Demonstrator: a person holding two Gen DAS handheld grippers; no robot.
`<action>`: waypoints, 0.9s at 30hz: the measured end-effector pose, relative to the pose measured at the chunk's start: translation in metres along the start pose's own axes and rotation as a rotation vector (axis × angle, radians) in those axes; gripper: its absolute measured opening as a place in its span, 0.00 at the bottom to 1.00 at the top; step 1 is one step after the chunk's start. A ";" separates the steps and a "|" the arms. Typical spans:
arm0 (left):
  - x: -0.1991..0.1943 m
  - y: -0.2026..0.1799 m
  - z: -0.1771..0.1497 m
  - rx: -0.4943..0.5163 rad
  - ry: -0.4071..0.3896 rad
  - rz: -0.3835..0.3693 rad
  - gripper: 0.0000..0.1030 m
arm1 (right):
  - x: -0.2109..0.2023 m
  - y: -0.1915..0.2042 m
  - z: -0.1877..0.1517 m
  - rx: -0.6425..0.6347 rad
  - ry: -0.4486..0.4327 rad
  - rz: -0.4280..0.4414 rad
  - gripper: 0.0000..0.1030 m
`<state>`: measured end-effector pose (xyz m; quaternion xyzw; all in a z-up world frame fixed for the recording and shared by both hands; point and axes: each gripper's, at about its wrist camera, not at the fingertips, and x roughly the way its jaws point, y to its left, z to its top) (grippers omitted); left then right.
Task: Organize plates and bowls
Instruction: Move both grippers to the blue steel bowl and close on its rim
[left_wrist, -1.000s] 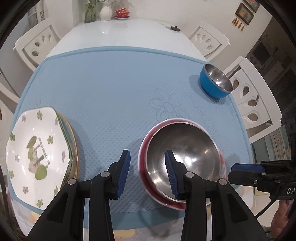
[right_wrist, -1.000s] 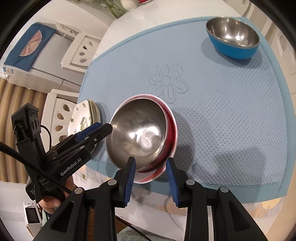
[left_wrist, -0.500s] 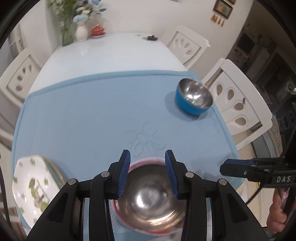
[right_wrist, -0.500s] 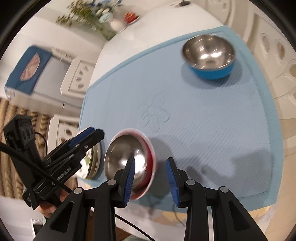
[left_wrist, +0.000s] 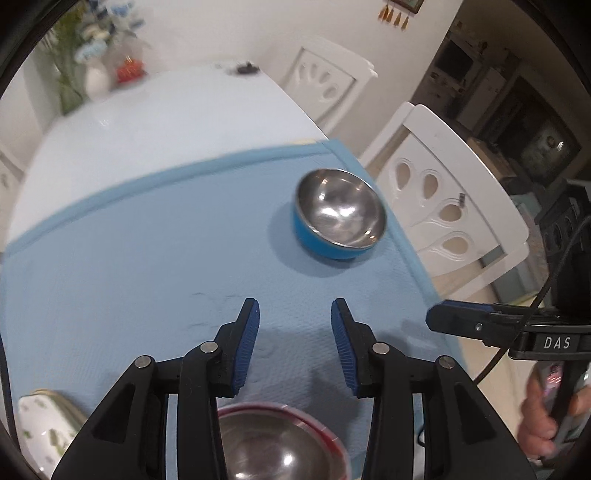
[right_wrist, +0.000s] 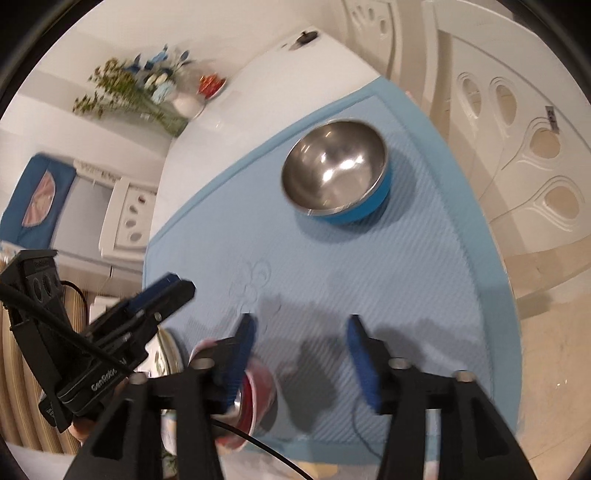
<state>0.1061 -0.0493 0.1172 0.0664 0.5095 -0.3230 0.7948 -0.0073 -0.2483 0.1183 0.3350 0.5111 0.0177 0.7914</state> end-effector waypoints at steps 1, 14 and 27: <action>0.008 0.002 0.006 -0.023 0.018 -0.031 0.38 | -0.001 -0.003 0.005 0.006 -0.011 0.008 0.54; 0.073 0.011 0.064 -0.144 0.094 -0.184 0.56 | 0.030 -0.026 0.065 0.051 -0.029 -0.049 0.55; 0.132 0.011 0.095 -0.118 0.131 -0.199 0.55 | 0.075 -0.054 0.099 0.082 -0.022 -0.127 0.54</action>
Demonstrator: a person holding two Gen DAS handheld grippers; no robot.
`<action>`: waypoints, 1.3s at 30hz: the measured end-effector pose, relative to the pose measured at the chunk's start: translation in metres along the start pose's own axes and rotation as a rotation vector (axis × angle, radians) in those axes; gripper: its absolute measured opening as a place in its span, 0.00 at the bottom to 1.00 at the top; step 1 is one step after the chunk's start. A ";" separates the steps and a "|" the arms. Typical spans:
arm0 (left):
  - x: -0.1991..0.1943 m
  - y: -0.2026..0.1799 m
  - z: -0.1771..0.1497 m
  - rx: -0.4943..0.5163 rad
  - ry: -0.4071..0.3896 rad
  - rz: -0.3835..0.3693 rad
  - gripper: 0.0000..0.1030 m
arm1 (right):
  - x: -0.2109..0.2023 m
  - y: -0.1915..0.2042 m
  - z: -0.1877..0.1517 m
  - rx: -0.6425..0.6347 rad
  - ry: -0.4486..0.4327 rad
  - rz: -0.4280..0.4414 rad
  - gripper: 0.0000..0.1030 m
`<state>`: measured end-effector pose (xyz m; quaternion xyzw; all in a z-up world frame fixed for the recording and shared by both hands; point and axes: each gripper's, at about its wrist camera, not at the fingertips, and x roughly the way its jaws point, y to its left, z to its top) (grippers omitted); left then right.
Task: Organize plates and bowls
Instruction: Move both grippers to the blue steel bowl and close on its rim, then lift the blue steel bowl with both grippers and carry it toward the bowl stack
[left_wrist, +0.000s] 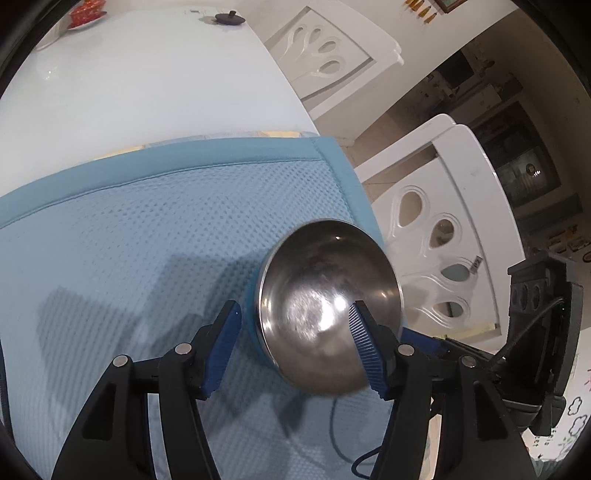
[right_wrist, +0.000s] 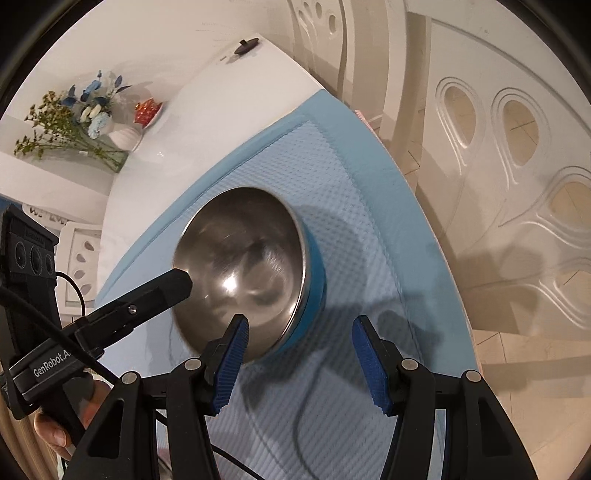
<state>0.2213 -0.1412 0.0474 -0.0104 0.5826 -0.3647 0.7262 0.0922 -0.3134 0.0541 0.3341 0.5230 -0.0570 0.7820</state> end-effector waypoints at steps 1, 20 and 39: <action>0.003 0.001 0.002 -0.001 0.004 -0.002 0.55 | 0.004 -0.001 0.002 0.003 0.003 -0.003 0.54; 0.032 -0.001 0.001 0.103 0.036 0.053 0.23 | 0.039 0.007 0.003 -0.067 0.009 -0.050 0.29; -0.041 -0.016 -0.012 0.131 -0.113 0.126 0.23 | -0.002 0.042 -0.001 -0.146 -0.022 -0.011 0.29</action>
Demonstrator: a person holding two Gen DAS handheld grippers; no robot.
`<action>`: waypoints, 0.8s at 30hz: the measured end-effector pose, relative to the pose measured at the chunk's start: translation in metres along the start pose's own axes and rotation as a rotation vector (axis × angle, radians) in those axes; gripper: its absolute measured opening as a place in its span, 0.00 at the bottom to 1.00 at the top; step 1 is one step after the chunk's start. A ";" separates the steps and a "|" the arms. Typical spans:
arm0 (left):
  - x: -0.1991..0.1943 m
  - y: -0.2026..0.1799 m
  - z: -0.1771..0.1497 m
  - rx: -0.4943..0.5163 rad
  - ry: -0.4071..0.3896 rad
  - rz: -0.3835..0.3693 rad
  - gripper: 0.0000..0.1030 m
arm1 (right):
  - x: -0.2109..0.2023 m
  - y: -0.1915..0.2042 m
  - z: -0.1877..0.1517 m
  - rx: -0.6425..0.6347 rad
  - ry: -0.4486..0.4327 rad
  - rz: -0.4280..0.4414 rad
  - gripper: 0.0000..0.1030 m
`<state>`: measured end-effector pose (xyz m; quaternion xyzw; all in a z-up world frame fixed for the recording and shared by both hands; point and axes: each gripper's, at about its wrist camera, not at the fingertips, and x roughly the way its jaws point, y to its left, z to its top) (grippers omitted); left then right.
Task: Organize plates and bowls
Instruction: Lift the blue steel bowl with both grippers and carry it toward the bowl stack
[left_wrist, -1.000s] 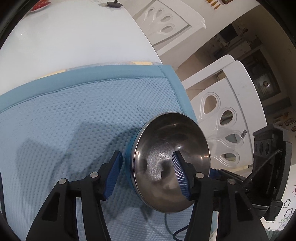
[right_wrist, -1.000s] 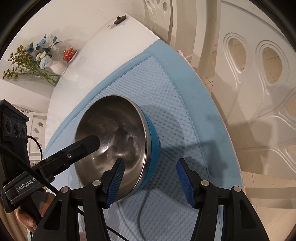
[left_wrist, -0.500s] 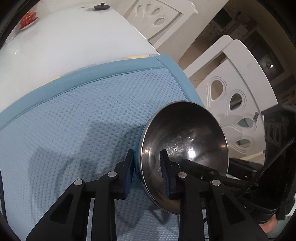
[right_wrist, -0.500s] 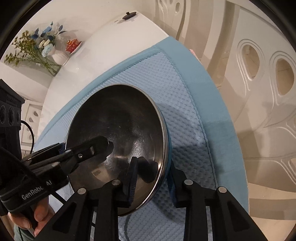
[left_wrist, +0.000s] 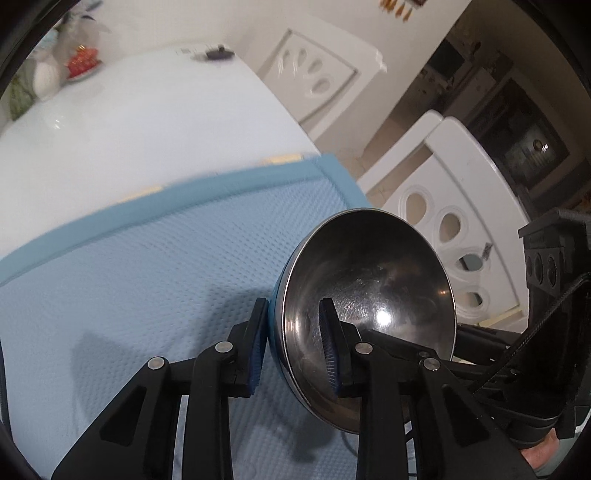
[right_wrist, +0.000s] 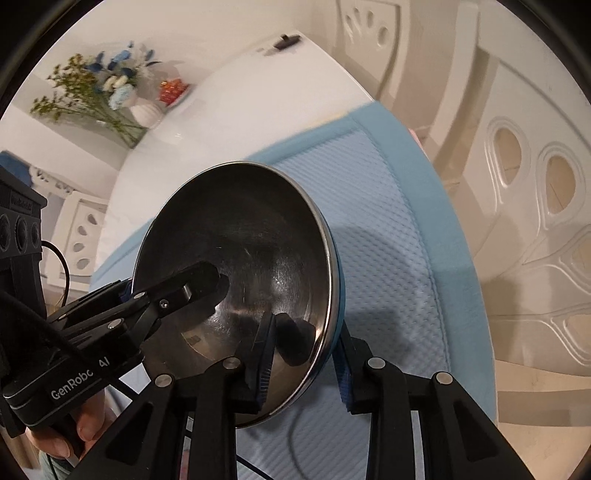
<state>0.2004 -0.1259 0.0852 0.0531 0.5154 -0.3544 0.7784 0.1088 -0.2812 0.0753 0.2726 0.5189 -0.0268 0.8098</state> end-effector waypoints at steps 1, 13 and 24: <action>-0.006 -0.001 -0.001 0.001 -0.012 0.008 0.23 | -0.004 0.004 -0.002 -0.006 -0.004 0.005 0.29; -0.123 -0.009 -0.048 0.000 -0.182 0.102 0.23 | -0.063 0.061 -0.044 -0.117 -0.035 0.061 0.29; -0.194 -0.002 -0.115 -0.081 -0.263 0.132 0.23 | -0.106 0.129 -0.106 -0.230 0.008 0.102 0.29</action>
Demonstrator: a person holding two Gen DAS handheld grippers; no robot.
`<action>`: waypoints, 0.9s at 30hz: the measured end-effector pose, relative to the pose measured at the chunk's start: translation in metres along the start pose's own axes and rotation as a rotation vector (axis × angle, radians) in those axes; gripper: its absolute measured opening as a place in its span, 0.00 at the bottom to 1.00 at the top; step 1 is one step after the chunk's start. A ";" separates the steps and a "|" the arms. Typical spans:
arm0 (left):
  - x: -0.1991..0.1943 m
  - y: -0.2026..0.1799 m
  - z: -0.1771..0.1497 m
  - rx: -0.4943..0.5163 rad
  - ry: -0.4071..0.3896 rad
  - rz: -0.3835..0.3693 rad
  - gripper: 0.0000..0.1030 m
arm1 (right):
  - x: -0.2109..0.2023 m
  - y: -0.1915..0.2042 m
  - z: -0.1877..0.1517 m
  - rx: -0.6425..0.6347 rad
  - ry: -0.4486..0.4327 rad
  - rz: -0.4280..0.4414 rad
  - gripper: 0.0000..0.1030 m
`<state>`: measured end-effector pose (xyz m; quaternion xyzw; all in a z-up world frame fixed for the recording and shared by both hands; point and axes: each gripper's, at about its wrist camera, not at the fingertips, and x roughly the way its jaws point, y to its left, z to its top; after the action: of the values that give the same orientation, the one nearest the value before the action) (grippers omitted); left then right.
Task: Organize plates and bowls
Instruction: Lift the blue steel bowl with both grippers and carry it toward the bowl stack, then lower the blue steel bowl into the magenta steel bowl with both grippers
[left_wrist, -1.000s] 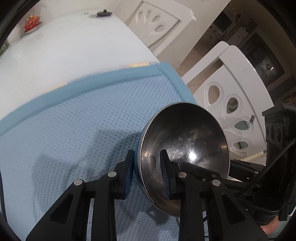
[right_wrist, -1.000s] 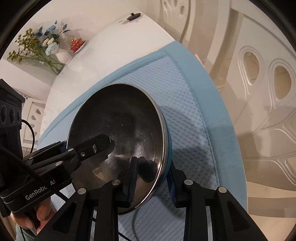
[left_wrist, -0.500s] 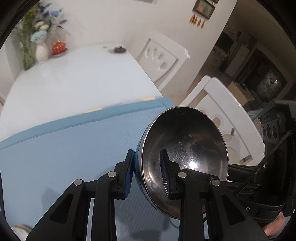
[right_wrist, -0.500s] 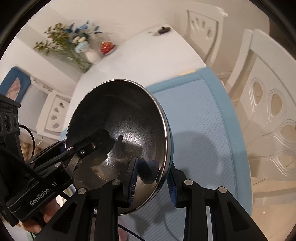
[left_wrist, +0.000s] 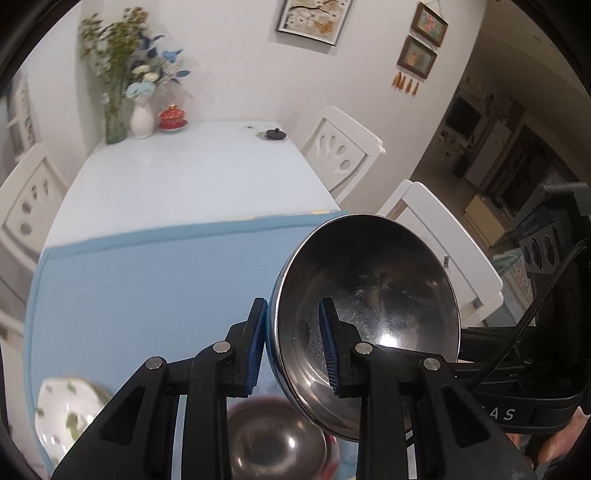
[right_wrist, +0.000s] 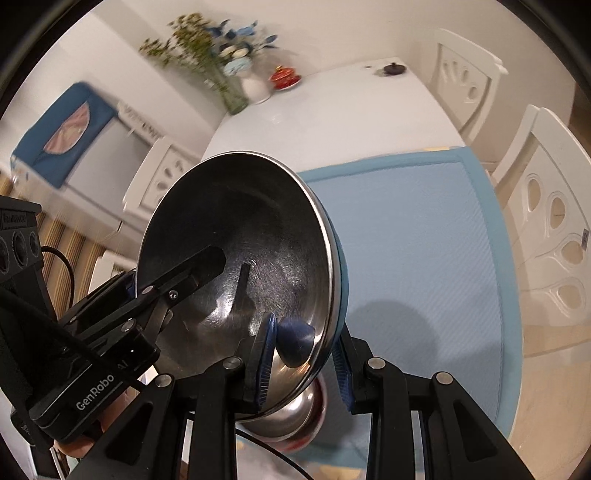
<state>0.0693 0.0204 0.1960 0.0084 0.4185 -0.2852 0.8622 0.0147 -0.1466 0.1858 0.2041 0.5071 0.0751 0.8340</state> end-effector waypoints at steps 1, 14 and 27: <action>-0.002 0.002 -0.006 -0.012 0.004 0.002 0.23 | 0.000 0.004 -0.003 -0.008 0.007 -0.002 0.29; 0.005 0.037 -0.099 -0.243 0.146 -0.006 0.23 | 0.044 0.018 -0.065 -0.076 0.204 0.012 0.29; 0.024 0.050 -0.145 -0.354 0.199 0.002 0.23 | 0.087 0.019 -0.093 -0.140 0.282 -0.013 0.29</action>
<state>0.0017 0.0870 0.0729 -0.1148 0.5451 -0.2041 0.8050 -0.0243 -0.0756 0.0854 0.1294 0.6140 0.1329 0.7671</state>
